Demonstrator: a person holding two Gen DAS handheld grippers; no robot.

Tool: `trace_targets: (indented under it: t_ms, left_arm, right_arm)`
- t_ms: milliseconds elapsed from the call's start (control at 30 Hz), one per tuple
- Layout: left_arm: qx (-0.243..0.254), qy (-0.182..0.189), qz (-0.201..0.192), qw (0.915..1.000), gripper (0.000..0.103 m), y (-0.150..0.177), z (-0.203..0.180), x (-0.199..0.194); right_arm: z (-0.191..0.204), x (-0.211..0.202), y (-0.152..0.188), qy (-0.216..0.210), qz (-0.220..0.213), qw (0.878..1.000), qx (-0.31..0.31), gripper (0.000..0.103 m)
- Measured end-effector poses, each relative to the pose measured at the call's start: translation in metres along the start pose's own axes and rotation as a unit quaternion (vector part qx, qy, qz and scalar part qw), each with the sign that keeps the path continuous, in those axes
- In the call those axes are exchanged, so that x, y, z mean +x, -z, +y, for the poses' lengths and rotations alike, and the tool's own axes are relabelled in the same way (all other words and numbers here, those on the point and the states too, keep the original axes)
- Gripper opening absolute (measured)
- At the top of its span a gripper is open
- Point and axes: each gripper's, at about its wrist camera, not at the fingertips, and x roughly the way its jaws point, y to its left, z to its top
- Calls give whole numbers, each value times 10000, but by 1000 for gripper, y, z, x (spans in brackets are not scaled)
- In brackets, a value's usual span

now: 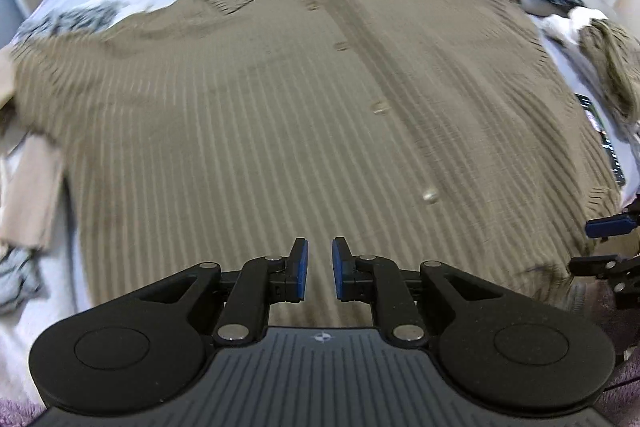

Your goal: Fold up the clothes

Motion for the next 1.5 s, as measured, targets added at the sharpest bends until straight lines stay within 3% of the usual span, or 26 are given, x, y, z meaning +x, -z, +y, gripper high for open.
trace_targets:
  t_ms: [400,667,700,833,867,1067,1267,1367,1467,1500]
  left_arm:
    - [105,91,138,9998,11,-7,-16,13]
    - [-31,123,252,9996,12,-7,-11,18]
    - [-33,122,254,9996,12,-7,-10,17]
    - [3,146,227,9996,12,-5,-9,15]
    - [20,149,228,9996,12,-5,-10,15]
    - [152,181,252,9994,12,-7,-16,14]
    - [179,156,259,9994,12,-7,-16,13]
    - [159,123,255,9995,12,-7,-15,12]
    - [156,101,243,9995,12,-4,-14,11]
    - [151,95,250,9995,12,-4,-14,11]
  right_arm:
    - [-71,-5,70,992,514,9912,714,43]
    - [-84,16,70,1476,564,9853,652,39]
    - [-85,22,69,1551,634,9840,605,37]
    - [-90,36,70,1897,771,9769,606,2]
    - [-91,34,71,1914,795,9762,640,1]
    - [-83,5,76,2184,1154,9682,389,0]
    - [-104,-3,85,2458,1774,9524,313,0]
    - [-119,5,87,2192,2006,9523,701,0]
    - [-121,4,86,2159,1925,9540,791,0]
    - [-121,1,85,2075,1832,9573,833,5]
